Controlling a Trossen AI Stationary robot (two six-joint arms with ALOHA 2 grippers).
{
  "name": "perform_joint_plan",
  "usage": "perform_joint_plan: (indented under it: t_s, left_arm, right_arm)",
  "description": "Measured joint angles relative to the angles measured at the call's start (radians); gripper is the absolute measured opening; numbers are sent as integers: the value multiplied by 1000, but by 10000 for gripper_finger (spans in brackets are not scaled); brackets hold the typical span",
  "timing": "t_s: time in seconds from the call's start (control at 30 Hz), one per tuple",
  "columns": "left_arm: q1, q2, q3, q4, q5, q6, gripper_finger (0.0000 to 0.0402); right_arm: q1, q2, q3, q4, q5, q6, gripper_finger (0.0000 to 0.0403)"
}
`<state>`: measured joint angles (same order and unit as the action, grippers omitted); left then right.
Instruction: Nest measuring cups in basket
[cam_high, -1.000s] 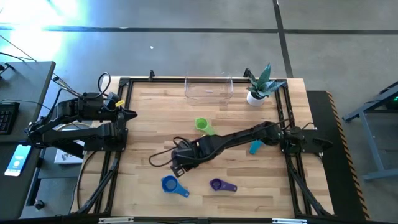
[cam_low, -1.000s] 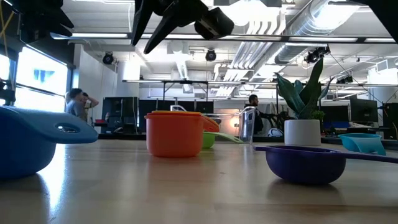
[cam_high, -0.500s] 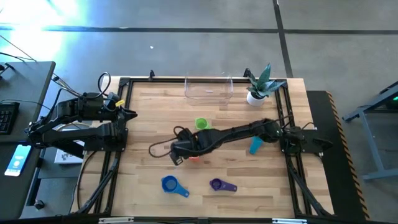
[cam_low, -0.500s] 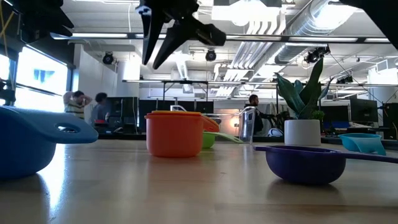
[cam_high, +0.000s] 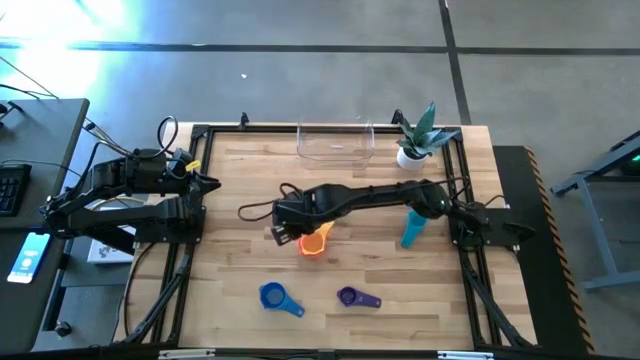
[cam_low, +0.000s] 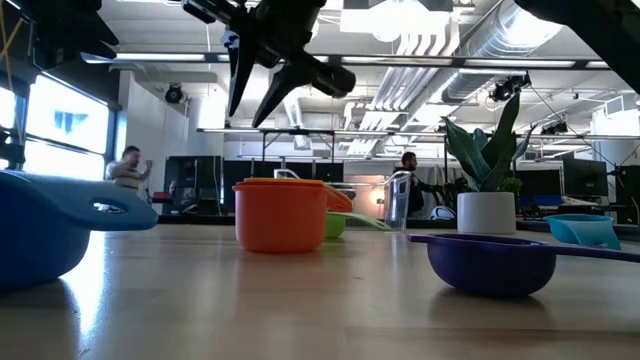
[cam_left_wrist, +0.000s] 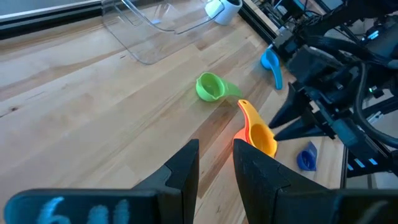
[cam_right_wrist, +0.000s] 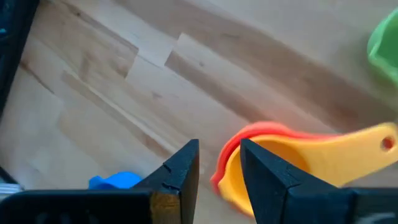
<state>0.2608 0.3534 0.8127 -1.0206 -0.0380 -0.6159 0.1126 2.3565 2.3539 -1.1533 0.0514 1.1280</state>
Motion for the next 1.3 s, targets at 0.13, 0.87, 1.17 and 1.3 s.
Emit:
perform_joint_plan:
  t_s: [0.13, 0.87, 1.17, 1.3]
  left_arm:
    - [0, 0, 0, 0, 0, 0, 90]
    - [0, 0, 0, -7, 0, 0, 90]
    - [0, 0, 0, -8, 0, 0, 90]
    - [0, 0, 0, -8, 0, 0, 90]
  right_arm:
    - [22, 0, 0, -7, 6, 51, 110]
    - [81, 4, -79, 43, 26, 122, 110]
    - [70, 14, -78, 27, 65, 125, 110]
    - [71, 28, -79, 20, 52, 125, 110]
